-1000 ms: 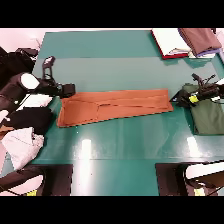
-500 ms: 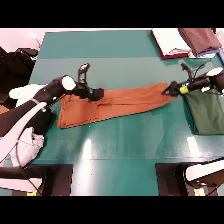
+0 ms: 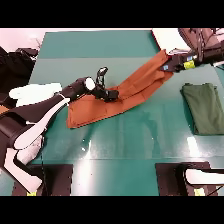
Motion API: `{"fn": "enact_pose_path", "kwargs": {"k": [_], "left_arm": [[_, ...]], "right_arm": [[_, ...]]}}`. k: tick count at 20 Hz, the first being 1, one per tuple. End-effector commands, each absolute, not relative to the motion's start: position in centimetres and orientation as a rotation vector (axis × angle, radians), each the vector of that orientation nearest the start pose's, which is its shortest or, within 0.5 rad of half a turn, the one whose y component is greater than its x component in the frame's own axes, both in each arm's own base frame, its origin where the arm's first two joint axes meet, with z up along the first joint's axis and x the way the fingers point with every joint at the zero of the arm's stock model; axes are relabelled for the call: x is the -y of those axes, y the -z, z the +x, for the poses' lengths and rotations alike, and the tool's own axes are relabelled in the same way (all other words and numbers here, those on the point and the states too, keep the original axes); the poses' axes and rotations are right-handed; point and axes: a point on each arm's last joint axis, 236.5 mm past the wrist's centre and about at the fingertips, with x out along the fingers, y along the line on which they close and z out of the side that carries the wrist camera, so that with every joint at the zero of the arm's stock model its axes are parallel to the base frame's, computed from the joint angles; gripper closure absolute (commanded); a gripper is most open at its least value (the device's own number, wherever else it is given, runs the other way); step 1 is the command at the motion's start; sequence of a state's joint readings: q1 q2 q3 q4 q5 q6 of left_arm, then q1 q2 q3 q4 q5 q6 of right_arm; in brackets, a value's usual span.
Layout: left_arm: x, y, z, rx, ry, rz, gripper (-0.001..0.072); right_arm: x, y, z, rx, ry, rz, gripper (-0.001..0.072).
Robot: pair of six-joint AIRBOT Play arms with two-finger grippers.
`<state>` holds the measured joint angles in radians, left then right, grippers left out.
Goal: Fold the shirts.
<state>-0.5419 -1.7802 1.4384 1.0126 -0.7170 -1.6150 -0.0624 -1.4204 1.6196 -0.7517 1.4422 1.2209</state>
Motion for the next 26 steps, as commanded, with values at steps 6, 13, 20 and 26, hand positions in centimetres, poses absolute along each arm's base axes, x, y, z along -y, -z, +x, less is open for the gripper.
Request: {"fn": "enact_pose_path", "kwargs": {"k": [6, 13, 20, 26], "left_arm": [[35.4, 4.8, 43.3, -1.191, 0.578, -0.311, 0.0684], [20.2, -12.8, 50.7, -0.836, 0.408, -0.312, 0.0684], [5.1, -30.3, 46.1, -0.453, 0.166, -0.253, 0.0684], [7.8, -29.4, 44.2, -0.516, 0.245, -0.173, 0.0684]], "right_arm": [[-25.4, -23.1, 38.9, -0.884, -0.944, 0.243, 0.0692], [-35.8, -21.4, 35.7, -0.892, -1.114, 0.224, 0.0692], [-52.6, -16.1, 34.3, -0.742, -1.272, 0.281, 0.0404], [-43.5, -11.1, 36.7, -0.980, -1.167, 0.137, 0.0416]]}}
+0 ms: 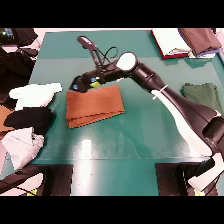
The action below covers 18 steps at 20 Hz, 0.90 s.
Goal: Fold the shirts.
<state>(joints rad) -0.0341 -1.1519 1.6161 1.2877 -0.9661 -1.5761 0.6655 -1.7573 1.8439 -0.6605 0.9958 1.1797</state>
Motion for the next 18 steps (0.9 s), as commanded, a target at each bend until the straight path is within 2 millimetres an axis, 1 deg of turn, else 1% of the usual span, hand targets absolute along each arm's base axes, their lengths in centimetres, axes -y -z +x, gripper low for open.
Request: {"fn": "enact_pose_path", "kwargs": {"k": [1, 2, 3, 5, 6, 7, 8, 9, 10, 12, 13, 15, 18], "left_arm": [[8.8, -29.2, 44.0, -0.519, 0.270, -0.154, 0.0684], [9.9, -28.9, 43.9, -0.525, 0.294, -0.146, 0.0684], [11.0, -28.5, 43.7, -0.533, 0.318, -0.141, 0.0684], [12.8, -27.7, 43.3, -0.549, 0.354, -0.132, 0.0684], [13.5, -27.3, 43.2, -0.555, 0.369, -0.129, 0.0684], [14.2, -26.9, 43.1, -0.558, 0.383, -0.127, 0.0684], [14.9, -26.7, 43.1, -0.555, 0.395, -0.124, 0.0684], [15.5, -26.5, 43.1, -0.549, 0.408, -0.117, 0.0684], [16.0, -26.3, 43.1, -0.546, 0.416, -0.114, 0.0684], [16.5, -26.0, 43.1, -0.546, 0.427, -0.114, 0.0683], [16.6, -25.9, 43.0, -0.548, 0.428, -0.115, 0.0684], [16.5, -25.9, 43.1, -0.548, 0.427, -0.114, 0.0684], [16.6, -25.9, 43.0, -0.551, 0.430, -0.118, 0.0684]], "right_arm": [[-40.7, -9.8, 37.7, -1.012, -1.099, 0.145, 0.0449], [-37.6, -8.4, 38.7, -1.043, -1.022, 0.159, 0.0449], [-33.9, -6.7, 39.7, -1.076, -0.930, 0.172, 0.0449], [-27.5, -3.2, 40.9, -1.149, -0.749, 0.258, 0.0438], [-24.9, -1.5, 41.3, -1.178, -0.686, 0.320, 0.0269], [-23.6, -0.1, 41.3, -1.213, -0.651, 0.386, 0.0074], [-22.5, 1.2, 41.3, -1.245, -0.619, 0.466, 0.0064], [-22.2, 2.3, 41.3, -1.273, -0.605, 0.533, 0.0064], [-22.5, 3.1, 41.3, -1.297, -0.603, 0.583, 0.0066], [-24.2, 4.9, 41.2, -1.341, -0.614, 0.645, 0.0073], [-25.4, 5.6, 41.0, -1.360, -0.632, 0.639, 0.0083], [-28.7, 6.5, 41.0, -1.383, -0.685, 0.627, 0.0084], [-34.6, 6.8, 40.7, -1.392, -0.793, 0.600, 0.0092]]}}
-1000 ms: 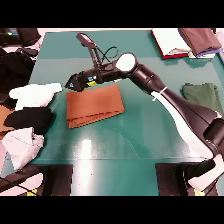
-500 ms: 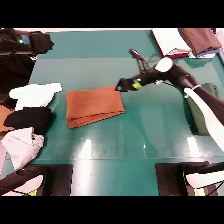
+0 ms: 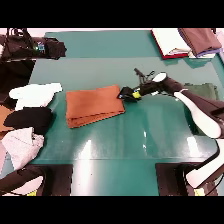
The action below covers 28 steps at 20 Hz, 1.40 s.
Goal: Fold the shirts.
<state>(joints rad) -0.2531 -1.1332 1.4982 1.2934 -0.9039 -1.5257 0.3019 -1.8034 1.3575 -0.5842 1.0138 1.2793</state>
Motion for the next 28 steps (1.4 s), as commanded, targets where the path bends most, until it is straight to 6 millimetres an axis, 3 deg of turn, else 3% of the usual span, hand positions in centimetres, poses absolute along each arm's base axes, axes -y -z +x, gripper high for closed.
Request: {"fn": "enact_pose_path", "kwargs": {"k": [1, 3, 4, 6, 8, 9, 11, 14, 17, 21, 23, 25, 28], "left_arm": [[16.7, -25.9, 43.0, -0.552, 0.432, -0.120, 0.0684], [17.0, -26.0, 42.8, -0.554, 0.443, -0.135, 0.0684], [17.0, -25.9, 42.8, -0.557, 0.443, -0.135, 0.0684], [17.1, -25.6, 42.6, -0.570, 0.447, -0.142, 0.0684], [18.5, -25.4, 41.9, -0.585, 0.481, -0.132, 0.0685], [19.5, -25.3, 41.4, -0.588, 0.506, -0.121, 0.0685], [21.8, -25.3, 40.2, -0.593, 0.561, -0.103, 0.0684], [24.3, -25.3, 38.8, -0.600, 0.621, -0.085, 0.0684], [25.1, -25.3, 38.3, -0.602, 0.641, -0.087, 0.0684], [25.1, -25.4, 38.3, -0.607, 0.633, -0.115, 0.0684], [25.2, -25.7, 38.5, -0.604, 0.623, -0.147, 0.0684], [25.2, -25.8, 38.6, -0.597, 0.620, -0.154, 0.0684], [25.2, -25.8, 38.6, -0.598, 0.619, -0.157, 0.0684]], "right_arm": [[-36.1, 7.1, 40.5, -1.395, -0.821, 0.580, 0.0191], [-38.1, 7.4, 40.3, -1.379, -0.873, 0.510, 0.0581], [-38.6, 7.0, 40.5, -1.357, -0.894, 0.478, 0.0669], [-38.1, 5.6, 41.7, -1.306, -0.898, 0.424, 0.0692], [-35.2, 3.2, 43.9, -1.233, -0.859, 0.367, 0.0692], [-32.8, 2.0, 45.1, -1.203, -0.819, 0.336, 0.0693], [-26.3, -0.6, 47.6, -1.157, -0.693, 0.291, 0.0692], [-14.5, -5.0, 49.5, -1.100, -0.501, 0.276, 0.0693], [-2.1, -7.4, 48.8, -1.042, -0.268, 0.338, 0.0692], [13.3, -9.4, 45.7, -0.862, 0.066, 0.507, 0.0692], [18.4, -10.4, 43.9, -0.784, 0.176, 0.570, 0.0692], [21.5, -11.4, 42.7, -0.729, 0.242, 0.604, 0.0692], [23.0, -13.0, 42.4, -0.690, 0.268, 0.592, 0.0692]]}}
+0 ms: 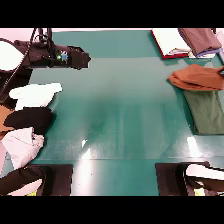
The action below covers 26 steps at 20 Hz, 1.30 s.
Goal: Fold the shirts.
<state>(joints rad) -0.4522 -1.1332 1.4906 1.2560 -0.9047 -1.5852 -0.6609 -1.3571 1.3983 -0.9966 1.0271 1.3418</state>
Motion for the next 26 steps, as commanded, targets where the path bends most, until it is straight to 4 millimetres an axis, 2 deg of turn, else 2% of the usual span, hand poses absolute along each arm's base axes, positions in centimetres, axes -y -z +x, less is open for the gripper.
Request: {"fn": "enact_pose_path", "kwargs": {"k": [1, 4, 6, 9, 11, 16, 18, 24, 26], "left_arm": [[25.2, -25.8, 38.6, -0.598, 0.619, -0.158, 0.0684], [25.2, -25.6, 38.5, -0.609, 0.620, -0.154, 0.0684], [25.1, -25.3, 38.3, -0.623, 0.621, -0.149, 0.0684], [25.1, -24.9, 38.0, -0.642, 0.623, -0.142, 0.0684], [25.1, -24.8, 37.9, -0.647, 0.624, -0.140, 0.0684], [25.0, -24.6, 37.8, -0.656, 0.627, -0.126, 0.0684], [25.0, -24.4, 37.6, -0.659, 0.633, -0.107, 0.0684], [24.9, -23.7, 37.0, -0.688, 0.649, -0.064, 0.0683], [24.9, -23.6, 37.0, -0.689, 0.648, -0.063, 0.0683]], "right_arm": [[23.1, -14.1, 42.6, -0.669, 0.267, 0.578, 0.0693], [22.4, -17.9, 43.4, -0.609, 0.245, 0.518, 0.0692], [22.0, -19.7, 42.8, -0.577, 0.252, 0.517, 0.0692], [21.6, -21.2, 41.1, -0.574, 0.261, 0.525, 0.0693], [21.0, -21.5, 40.1, -0.595, 0.254, 0.531, 0.0693], [20.8, -18.6, 36.5, -0.746, 0.331, 0.511, 0.0692], [20.4, -16.2, 34.5, -0.805, 0.373, 0.517, 0.0692], [17.3, -10.3, 28.8, -0.925, 0.413, 0.548, 0.0667], [17.0, -8.3, 26.3, -0.988, 0.455, 0.511, 0.0458]]}}
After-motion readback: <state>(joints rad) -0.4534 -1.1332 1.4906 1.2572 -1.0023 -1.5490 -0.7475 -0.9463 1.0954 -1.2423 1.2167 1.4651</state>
